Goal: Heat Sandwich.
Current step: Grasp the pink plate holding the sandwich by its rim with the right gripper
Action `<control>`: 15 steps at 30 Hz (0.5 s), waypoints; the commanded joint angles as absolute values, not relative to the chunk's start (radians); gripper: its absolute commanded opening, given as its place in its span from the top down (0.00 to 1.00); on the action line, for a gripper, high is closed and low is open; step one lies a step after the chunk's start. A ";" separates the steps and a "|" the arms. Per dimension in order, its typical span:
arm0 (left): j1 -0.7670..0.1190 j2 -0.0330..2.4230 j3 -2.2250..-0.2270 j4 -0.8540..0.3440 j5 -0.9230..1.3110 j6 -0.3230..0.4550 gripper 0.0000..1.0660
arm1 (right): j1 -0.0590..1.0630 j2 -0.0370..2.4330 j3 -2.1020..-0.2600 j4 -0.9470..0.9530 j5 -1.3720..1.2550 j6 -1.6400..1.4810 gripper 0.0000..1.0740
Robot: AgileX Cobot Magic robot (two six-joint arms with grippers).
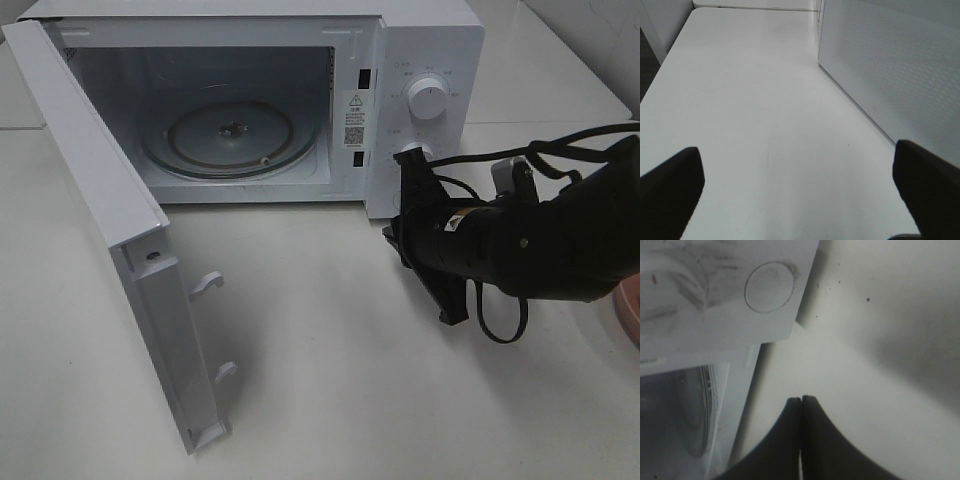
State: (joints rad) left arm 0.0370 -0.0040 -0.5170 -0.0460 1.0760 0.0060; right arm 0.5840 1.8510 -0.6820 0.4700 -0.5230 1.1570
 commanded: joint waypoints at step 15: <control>0.037 -0.023 -0.517 -0.050 1.066 0.000 0.08 | 0.583 1.633 -0.681 0.183 -0.046 0.769 0.95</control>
State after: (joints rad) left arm 0.0370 -0.0040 -0.5170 -0.0460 1.0760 0.0060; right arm 0.5830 1.6610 -0.6800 0.2320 -0.1020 0.8130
